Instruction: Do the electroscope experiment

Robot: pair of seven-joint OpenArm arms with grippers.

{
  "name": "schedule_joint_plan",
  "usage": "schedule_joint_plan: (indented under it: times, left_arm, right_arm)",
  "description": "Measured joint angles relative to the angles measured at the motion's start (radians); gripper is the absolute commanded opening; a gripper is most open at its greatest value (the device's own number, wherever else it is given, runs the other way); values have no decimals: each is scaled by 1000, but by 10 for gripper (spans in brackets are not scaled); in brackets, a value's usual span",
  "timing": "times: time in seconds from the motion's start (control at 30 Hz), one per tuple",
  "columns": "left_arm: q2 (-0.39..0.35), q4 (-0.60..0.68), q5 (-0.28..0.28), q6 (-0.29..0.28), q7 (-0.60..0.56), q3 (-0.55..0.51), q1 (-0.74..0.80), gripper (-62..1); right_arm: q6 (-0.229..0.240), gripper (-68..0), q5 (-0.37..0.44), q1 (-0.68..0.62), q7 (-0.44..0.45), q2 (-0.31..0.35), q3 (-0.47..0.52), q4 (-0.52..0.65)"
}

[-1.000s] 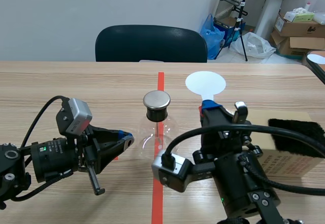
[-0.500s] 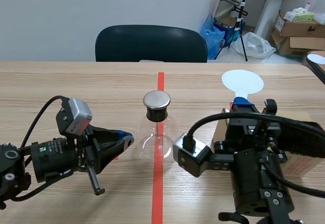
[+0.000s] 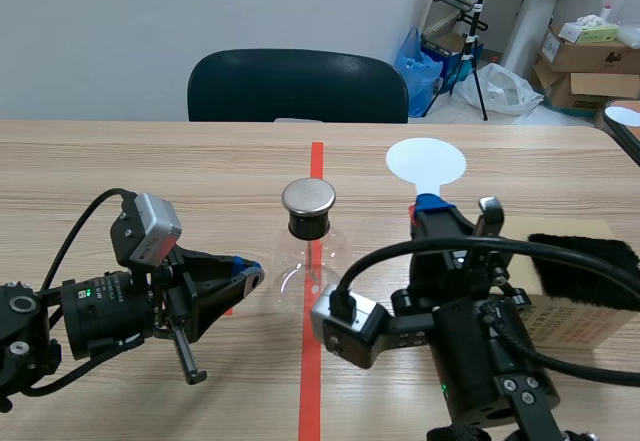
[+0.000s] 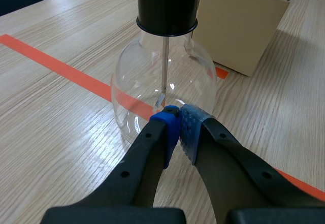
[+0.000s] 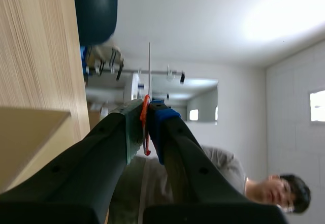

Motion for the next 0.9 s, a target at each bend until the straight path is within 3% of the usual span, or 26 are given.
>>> schedule_joint_plan:
  times: [0.3,0.5,0.9]
  left_arm:
    - [0,0,0,0,0,0,0,-579]
    - [0,0,0,0,0,0,0,-579]
    - [0,0,0,0,0,0,0,-579]
  right_arm:
    - [0,-665,0,0,240,0,0,0]
    - [0,-665,0,0,348,0,0,0]
    - [0,-665,0,0,389,0,0,0]
